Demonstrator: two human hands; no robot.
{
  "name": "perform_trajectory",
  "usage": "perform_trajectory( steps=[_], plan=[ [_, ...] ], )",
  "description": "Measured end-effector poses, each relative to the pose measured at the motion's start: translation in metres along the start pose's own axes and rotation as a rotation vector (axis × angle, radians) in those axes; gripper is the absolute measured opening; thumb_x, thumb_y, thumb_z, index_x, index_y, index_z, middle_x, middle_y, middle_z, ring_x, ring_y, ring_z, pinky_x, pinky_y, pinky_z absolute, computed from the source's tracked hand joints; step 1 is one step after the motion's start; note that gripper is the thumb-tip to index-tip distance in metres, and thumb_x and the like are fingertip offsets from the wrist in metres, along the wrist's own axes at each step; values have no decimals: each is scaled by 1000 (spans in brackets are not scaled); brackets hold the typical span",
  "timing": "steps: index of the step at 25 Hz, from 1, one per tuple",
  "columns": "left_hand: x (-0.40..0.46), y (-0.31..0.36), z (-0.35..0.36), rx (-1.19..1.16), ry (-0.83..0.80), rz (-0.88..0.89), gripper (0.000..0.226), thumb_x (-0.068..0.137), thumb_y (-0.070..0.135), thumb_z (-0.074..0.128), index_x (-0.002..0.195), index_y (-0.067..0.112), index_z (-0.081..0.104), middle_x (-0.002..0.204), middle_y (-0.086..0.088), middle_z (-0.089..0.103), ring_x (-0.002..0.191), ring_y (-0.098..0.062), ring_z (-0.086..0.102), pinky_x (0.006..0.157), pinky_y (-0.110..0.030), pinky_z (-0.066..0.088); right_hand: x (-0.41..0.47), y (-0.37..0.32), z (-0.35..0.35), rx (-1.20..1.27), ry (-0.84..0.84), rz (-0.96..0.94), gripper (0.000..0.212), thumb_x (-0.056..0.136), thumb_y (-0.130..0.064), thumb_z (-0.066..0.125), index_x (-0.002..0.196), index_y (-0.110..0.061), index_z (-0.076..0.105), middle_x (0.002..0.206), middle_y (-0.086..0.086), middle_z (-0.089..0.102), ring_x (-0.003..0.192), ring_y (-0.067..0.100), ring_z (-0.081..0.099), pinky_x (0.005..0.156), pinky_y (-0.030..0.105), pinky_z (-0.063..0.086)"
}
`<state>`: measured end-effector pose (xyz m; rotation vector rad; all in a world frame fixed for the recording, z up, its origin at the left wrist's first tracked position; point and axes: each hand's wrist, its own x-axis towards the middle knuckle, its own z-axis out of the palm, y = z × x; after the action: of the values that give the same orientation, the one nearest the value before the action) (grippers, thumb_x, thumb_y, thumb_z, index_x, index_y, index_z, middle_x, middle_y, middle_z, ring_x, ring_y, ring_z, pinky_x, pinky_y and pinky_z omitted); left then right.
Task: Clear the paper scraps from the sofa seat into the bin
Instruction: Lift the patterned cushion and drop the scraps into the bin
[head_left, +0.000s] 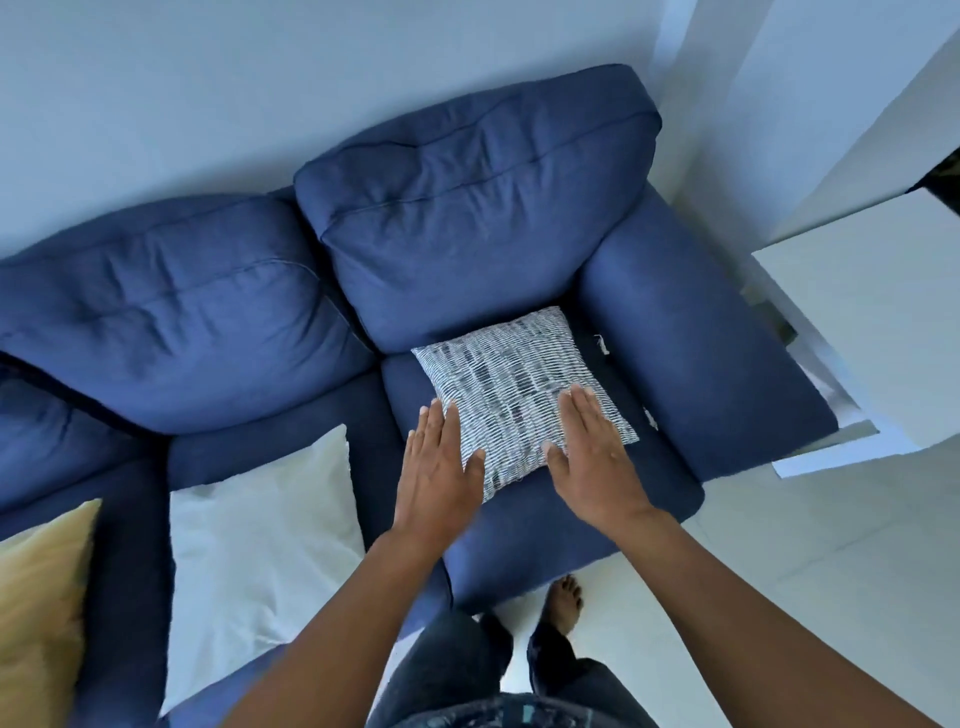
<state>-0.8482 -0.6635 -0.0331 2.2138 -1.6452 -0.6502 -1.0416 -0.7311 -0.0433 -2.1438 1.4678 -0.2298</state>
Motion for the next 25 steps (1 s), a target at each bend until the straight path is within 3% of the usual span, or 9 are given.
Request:
perform_trajectory(
  steps=[11,17,21,25],
  plan=[
    [78,-31,32,-114,3,-167,68,101,33,52,156,9,20,165,-14,12,152,-28,15,120,-38,21,89,18,11,-24,-142,18,66,103,-28,47,158,-9,14,167,6,7,155,18,4,126,39,14],
    [124,-62,77,-101,-79,-324,66,101,36,52,156,12,23,165,-13,15,148,-32,26,112,-45,34,156,52,63,-43,-273,38,67,105,-35,43,159,-12,12,168,4,5,155,16,3,123,31,12],
    [167,-82,126,-93,-98,-390,65,100,36,53,154,13,25,163,-15,19,147,-35,27,108,-51,38,210,85,114,-115,-344,-22,63,104,-33,44,157,-10,18,167,11,11,154,24,8,125,41,17],
    [201,-93,185,-95,-116,-425,61,94,36,59,147,14,37,155,-13,35,132,-38,44,94,-54,50,248,130,162,-247,-382,-123,62,103,-42,40,156,-15,22,167,13,10,154,30,7,123,54,14]
  ],
)
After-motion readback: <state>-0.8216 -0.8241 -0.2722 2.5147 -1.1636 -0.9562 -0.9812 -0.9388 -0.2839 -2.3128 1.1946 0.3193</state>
